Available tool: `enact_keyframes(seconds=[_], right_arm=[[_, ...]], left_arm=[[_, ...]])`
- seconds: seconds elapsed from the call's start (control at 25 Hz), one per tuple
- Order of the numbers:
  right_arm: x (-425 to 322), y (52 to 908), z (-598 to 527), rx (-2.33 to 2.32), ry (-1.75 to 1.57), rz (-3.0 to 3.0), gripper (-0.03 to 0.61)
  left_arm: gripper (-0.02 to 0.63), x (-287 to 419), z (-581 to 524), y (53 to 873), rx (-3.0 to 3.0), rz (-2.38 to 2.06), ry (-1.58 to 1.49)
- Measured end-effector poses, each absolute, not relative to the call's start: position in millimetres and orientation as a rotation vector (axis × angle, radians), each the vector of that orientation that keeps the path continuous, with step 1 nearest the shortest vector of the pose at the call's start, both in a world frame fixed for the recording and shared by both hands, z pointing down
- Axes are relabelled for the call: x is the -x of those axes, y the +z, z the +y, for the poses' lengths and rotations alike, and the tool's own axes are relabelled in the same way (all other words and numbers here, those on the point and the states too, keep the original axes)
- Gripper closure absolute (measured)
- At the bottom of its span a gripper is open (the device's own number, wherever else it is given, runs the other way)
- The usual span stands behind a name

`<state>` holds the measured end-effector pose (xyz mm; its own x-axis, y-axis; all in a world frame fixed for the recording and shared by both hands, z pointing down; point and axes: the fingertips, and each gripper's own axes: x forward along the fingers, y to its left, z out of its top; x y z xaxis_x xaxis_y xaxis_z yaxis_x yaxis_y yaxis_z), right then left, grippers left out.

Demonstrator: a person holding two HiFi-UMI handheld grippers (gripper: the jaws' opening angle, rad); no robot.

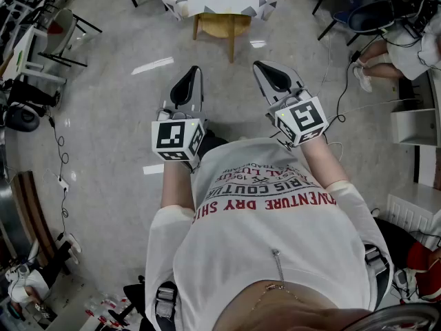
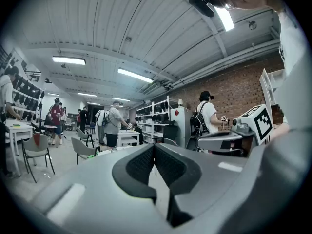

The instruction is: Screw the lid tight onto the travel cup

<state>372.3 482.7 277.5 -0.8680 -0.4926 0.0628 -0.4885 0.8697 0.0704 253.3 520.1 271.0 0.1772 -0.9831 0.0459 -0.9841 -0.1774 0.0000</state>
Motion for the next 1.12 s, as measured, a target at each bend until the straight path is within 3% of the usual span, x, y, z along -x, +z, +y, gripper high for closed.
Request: enact_keyframes(seconds=[0.8, 0.84, 0.92, 0.96, 1.12], right_arm=[[-353, 296, 437, -0.847, 0.061, -2.913, 0.565], [-351, 301, 432, -0.853, 0.084, -2.901, 0.540], [-344, 309, 423, -0.849, 0.118, -2.878, 0.393], [-339, 313, 418, -0.842, 0.125, -2.865, 0.385], [-314, 319, 393, -0.849, 0.119, -2.826, 0.385]], left_arm=[[0.600, -233, 482, 297, -2.367, -1.904, 0.126], [0.591, -228, 479, 301, -2.352, -1.904, 0.131], [0.440, -217, 471, 308, -2.335, -1.880, 0.130], [0.402, -212, 465, 311, -2.334, -1.865, 0.130], [0.400, -182, 436, 317, -2.341, -1.839, 0.130]])
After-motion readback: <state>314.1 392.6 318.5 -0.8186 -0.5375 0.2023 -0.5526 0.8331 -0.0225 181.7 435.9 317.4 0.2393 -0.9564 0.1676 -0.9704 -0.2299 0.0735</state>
